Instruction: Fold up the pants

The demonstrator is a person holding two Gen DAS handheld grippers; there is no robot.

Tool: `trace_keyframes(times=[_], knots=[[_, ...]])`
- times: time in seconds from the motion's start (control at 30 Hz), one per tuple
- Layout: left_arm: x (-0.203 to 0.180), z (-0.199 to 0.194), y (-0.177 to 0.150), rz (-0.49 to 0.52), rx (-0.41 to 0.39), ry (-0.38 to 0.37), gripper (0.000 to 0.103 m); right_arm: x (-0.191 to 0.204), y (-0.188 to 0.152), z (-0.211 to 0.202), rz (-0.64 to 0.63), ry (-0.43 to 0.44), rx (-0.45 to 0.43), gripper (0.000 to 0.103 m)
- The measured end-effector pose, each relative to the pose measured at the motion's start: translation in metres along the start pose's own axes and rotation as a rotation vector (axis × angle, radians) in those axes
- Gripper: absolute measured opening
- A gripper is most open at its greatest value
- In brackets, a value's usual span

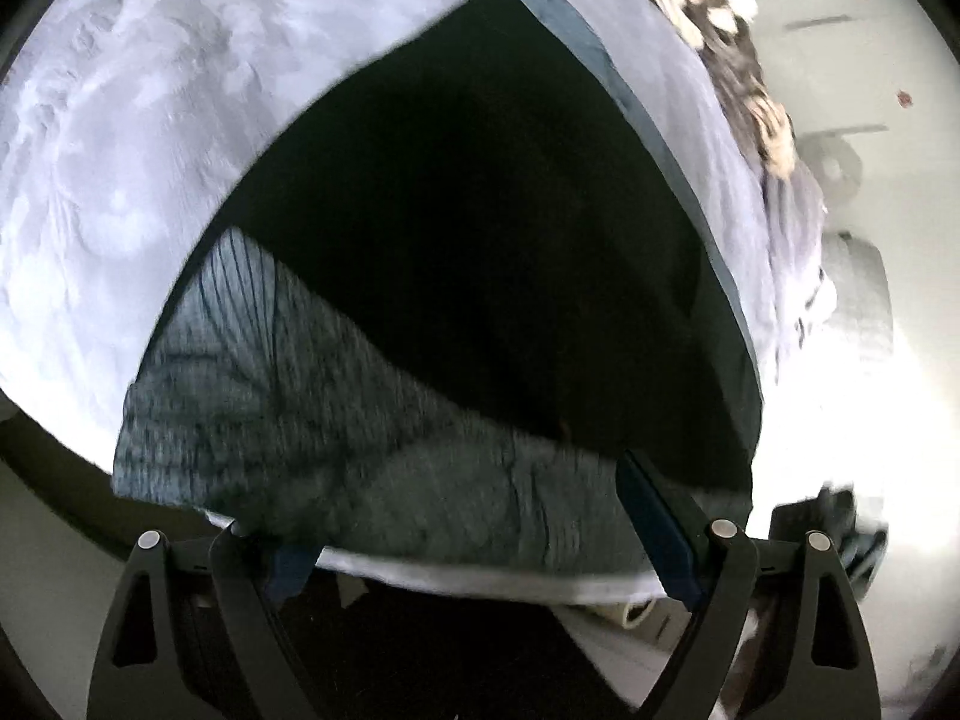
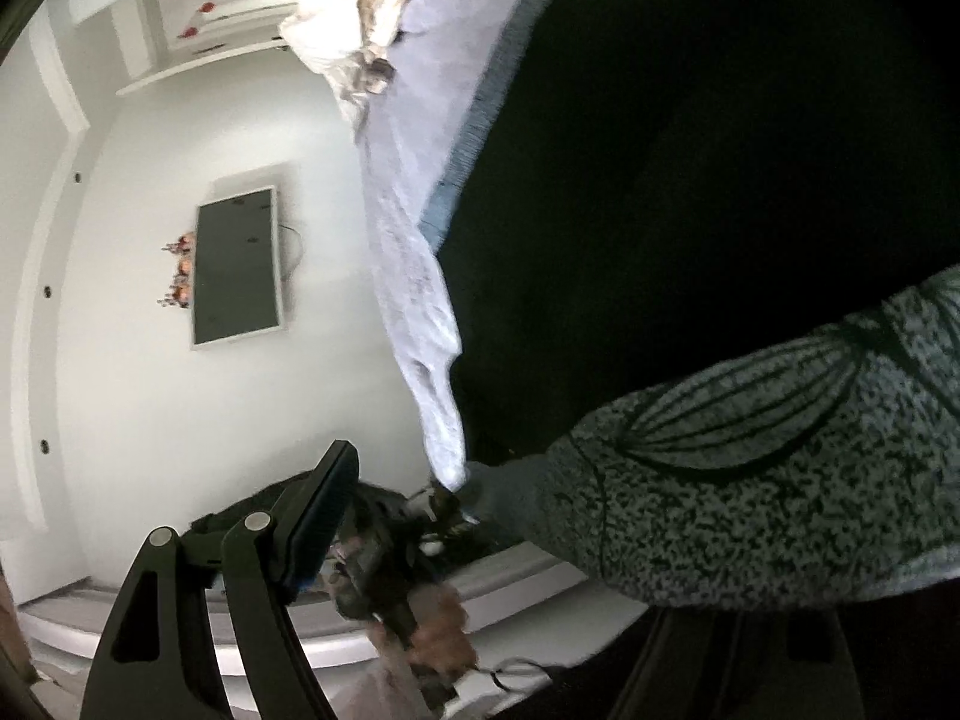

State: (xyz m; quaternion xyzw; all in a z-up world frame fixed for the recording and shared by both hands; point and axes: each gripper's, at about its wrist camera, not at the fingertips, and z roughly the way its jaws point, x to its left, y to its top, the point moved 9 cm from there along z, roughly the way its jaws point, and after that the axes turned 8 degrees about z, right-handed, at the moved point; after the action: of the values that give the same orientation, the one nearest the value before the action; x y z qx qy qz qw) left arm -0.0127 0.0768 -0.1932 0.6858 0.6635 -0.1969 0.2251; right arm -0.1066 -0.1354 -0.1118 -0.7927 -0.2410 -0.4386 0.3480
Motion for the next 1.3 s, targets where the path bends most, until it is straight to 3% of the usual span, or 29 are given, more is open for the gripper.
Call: trace_keyframes(times=[0.07,0.17,0.23,0.3,0.37,0.43,0.63,0.73,0.87,0.9,0.97,1.1,1.13,1.17,1.3], knots=[[0.003,0.003,0.004,0.013,0.014,0.027,0.054,-0.017,-0.002,-0.007,0.003,-0.047,-0.014,0.082],[0.005,0.008,0.007,0.074,0.032,0.082,0.037,-0.043,0.001,-0.024,0.033,-0.102,-0.076,0.082],[0.003,0.009,0.008,0.096,0.043,0.092,0.035,-0.061,0.005,-0.042,0.09,-0.099,-0.141,0.072],[0.002,0.009,0.011,0.106,0.051,0.101,0.029,-0.075,0.009,-0.059,0.15,-0.078,-0.197,0.033],[0.002,0.007,0.014,0.115,0.058,0.115,0.028,-0.085,0.013,-0.068,0.205,-0.047,-0.23,0.022],[-0.005,0.004,0.018,0.12,0.048,0.141,0.024,-0.077,0.015,-0.069,0.158,-0.077,-0.231,0.019],[-0.046,-0.019,0.057,0.116,-0.076,0.157,0.024,-0.005,0.048,-0.082,-0.053,-0.122,-0.173,0.017],[-0.075,-0.022,0.101,0.143,-0.165,0.189,0.024,0.034,0.084,-0.083,-0.163,-0.156,-0.11,0.017],[-0.099,0.001,0.162,0.156,-0.215,0.222,0.027,0.063,0.15,-0.067,-0.22,-0.221,-0.034,0.017],[-0.102,0.012,0.18,0.162,-0.224,0.25,0.031,0.065,0.167,-0.061,-0.229,-0.242,-0.02,0.017],[-0.097,0.039,0.215,0.158,-0.25,0.338,0.054,0.06,0.201,-0.046,-0.24,-0.297,0.009,0.019],[-0.08,0.086,0.25,0.149,-0.218,0.412,0.057,0.028,0.251,-0.018,-0.251,-0.435,0.05,0.02],[-0.078,0.09,0.258,0.165,-0.248,0.46,0.069,0.018,0.261,-0.011,-0.238,-0.457,0.055,0.02],[-0.079,0.09,0.265,0.184,-0.281,0.505,0.077,0.01,0.268,-0.005,-0.222,-0.467,0.055,0.022],[-0.08,0.078,0.276,0.167,-0.29,0.535,0.079,-0.002,0.274,-0.005,-0.144,-0.39,0.061,0.038]])
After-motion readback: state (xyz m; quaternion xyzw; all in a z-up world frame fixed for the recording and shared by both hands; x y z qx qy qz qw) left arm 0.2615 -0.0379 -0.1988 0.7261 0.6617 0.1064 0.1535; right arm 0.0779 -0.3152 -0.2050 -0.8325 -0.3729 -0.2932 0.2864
